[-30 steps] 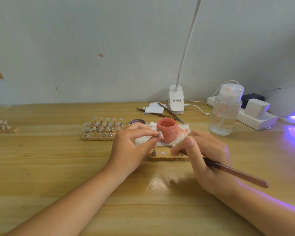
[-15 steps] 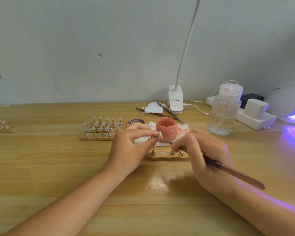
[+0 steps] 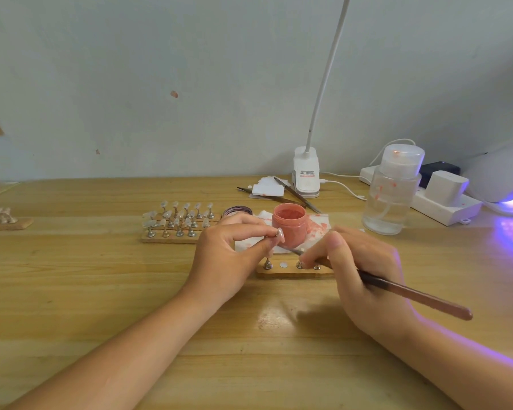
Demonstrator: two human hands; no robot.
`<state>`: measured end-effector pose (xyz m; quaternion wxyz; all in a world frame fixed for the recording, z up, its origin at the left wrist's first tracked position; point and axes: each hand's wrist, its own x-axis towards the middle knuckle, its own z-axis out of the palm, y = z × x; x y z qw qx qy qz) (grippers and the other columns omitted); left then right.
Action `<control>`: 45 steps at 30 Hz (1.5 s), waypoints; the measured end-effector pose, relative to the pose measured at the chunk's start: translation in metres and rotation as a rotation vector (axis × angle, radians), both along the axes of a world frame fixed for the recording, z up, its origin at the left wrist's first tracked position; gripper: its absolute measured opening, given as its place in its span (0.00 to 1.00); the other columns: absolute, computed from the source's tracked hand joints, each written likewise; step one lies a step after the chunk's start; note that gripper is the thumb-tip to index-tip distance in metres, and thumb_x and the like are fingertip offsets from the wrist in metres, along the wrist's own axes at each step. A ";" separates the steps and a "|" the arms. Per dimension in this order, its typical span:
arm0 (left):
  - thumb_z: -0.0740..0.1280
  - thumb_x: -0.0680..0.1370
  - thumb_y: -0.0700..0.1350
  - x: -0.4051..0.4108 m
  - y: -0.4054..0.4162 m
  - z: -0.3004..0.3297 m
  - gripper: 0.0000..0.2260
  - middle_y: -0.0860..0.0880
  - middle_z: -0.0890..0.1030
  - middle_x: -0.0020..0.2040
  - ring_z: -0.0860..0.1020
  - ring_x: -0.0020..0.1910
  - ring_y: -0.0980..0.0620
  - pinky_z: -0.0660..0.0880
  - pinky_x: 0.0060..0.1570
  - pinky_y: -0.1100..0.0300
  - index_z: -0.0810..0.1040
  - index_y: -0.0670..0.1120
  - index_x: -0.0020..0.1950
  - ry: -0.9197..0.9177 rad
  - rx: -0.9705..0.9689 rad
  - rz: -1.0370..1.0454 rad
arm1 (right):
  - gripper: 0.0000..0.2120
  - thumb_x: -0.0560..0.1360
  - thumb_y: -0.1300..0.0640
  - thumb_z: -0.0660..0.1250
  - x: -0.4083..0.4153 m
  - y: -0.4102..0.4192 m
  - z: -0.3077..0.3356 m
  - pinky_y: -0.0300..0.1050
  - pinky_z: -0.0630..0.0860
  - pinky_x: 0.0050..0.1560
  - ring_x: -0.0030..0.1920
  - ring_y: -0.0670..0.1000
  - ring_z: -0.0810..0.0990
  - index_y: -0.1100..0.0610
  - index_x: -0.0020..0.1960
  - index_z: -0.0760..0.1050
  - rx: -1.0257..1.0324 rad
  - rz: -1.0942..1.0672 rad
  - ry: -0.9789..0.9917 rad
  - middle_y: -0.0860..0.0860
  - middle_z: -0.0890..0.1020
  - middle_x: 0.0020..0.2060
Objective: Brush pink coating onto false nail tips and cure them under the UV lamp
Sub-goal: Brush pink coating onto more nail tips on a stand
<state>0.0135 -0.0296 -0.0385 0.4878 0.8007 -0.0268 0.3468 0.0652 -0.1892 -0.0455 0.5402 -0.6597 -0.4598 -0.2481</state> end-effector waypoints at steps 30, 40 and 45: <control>0.73 0.67 0.38 0.000 -0.001 0.000 0.07 0.56 0.80 0.34 0.77 0.42 0.63 0.68 0.50 0.74 0.83 0.51 0.38 -0.006 -0.008 -0.019 | 0.22 0.77 0.53 0.53 -0.002 0.000 0.000 0.44 0.74 0.37 0.33 0.47 0.79 0.59 0.33 0.79 0.003 0.031 0.138 0.50 0.81 0.29; 0.73 0.68 0.35 -0.002 -0.002 0.002 0.11 0.56 0.79 0.35 0.76 0.43 0.63 0.66 0.49 0.76 0.83 0.52 0.36 0.035 -0.004 0.009 | 0.25 0.79 0.50 0.52 0.001 -0.001 -0.001 0.48 0.74 0.35 0.33 0.47 0.79 0.60 0.34 0.80 0.007 0.001 0.063 0.49 0.80 0.29; 0.73 0.68 0.35 -0.002 -0.003 0.002 0.11 0.55 0.79 0.36 0.76 0.42 0.63 0.67 0.48 0.75 0.83 0.52 0.38 0.032 -0.010 0.025 | 0.24 0.79 0.49 0.52 0.000 0.002 -0.001 0.43 0.72 0.37 0.35 0.45 0.78 0.59 0.37 0.80 -0.027 -0.039 -0.013 0.44 0.80 0.33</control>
